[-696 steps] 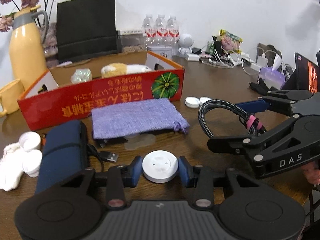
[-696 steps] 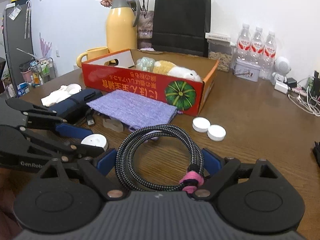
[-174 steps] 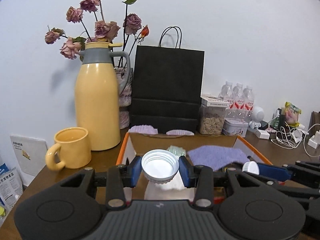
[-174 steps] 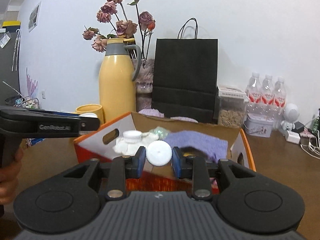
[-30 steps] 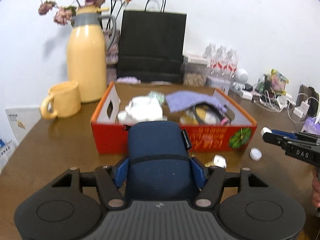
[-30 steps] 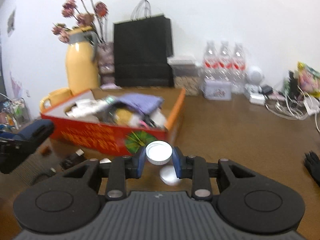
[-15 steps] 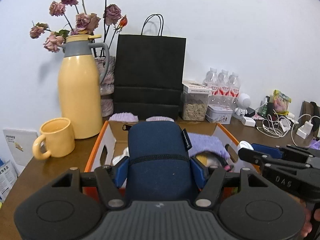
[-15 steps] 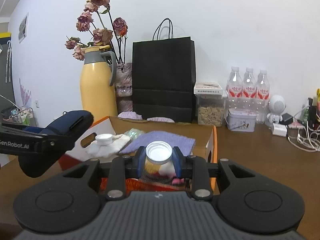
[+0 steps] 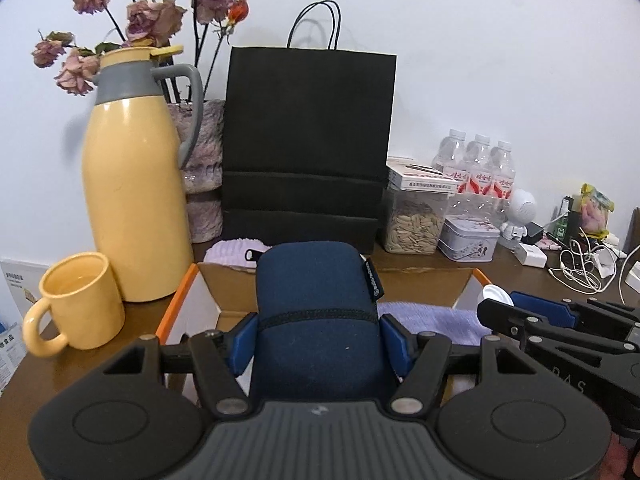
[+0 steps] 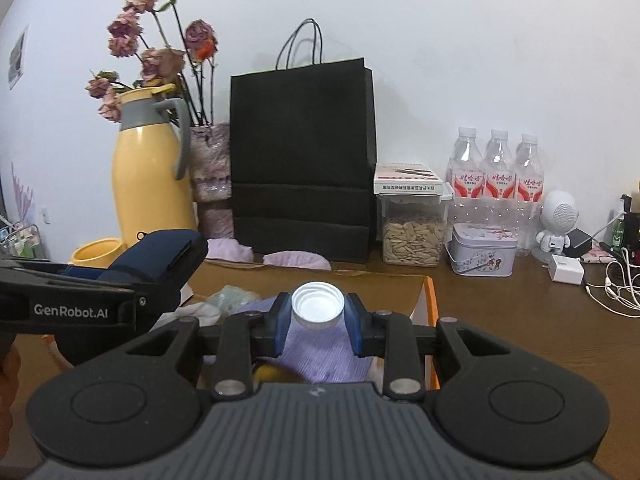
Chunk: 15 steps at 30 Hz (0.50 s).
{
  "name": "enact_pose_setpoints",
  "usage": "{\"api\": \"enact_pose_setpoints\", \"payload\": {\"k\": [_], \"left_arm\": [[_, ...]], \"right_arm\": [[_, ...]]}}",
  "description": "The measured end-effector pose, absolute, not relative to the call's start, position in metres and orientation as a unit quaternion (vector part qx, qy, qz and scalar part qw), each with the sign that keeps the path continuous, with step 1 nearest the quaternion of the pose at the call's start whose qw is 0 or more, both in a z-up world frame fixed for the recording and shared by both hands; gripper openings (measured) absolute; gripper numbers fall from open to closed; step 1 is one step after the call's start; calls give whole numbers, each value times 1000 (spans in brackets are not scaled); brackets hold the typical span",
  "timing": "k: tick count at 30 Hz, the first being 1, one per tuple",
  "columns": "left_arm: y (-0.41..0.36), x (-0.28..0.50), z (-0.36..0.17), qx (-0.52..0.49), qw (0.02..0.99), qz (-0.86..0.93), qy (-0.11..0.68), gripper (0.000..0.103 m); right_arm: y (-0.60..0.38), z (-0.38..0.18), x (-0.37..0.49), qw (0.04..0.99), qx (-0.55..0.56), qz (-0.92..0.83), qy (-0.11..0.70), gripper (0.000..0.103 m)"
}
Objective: Organize objects
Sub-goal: 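Carry the navy pouch and white caps into the box and open both tools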
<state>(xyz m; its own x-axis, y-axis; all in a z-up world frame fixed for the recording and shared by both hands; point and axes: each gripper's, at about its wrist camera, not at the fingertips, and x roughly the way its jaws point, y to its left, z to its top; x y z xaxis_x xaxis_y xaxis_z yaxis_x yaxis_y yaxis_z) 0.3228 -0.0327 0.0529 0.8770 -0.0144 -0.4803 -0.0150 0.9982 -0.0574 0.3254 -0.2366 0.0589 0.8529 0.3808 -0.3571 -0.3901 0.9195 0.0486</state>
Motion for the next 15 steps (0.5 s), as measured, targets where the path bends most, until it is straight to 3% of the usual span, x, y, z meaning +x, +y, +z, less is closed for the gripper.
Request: {"api": "enact_pose_setpoints", "payload": {"k": [4, 6, 7, 8, 10, 15], "left_arm": [[-28, 347, 53, -30, 967, 0, 254, 67], [-26, 354, 52, -28, 968, 11, 249, 77], [-25, 355, 52, -27, 969, 14, 244, 89], [-23, 356, 52, -27, 971, 16, 235, 99], [-19, 355, 52, -28, 974, 22, 223, 103], [-11, 357, 50, -32, 973, 30, 227, 103]], "right_arm": [[-233, 57, 346, 963, -13, 195, 184, 29], [-232, 54, 357, 960, -13, 199, 195, 29], [-231, 52, 361, 959, -14, 200, 199, 33], [-230, 50, 365, 959, -16, 197, 202, 38], [-231, 47, 368, 960, -19, 192, 203, 76], [-235, 49, 365, 961, -18, 194, 195, 103]]}}
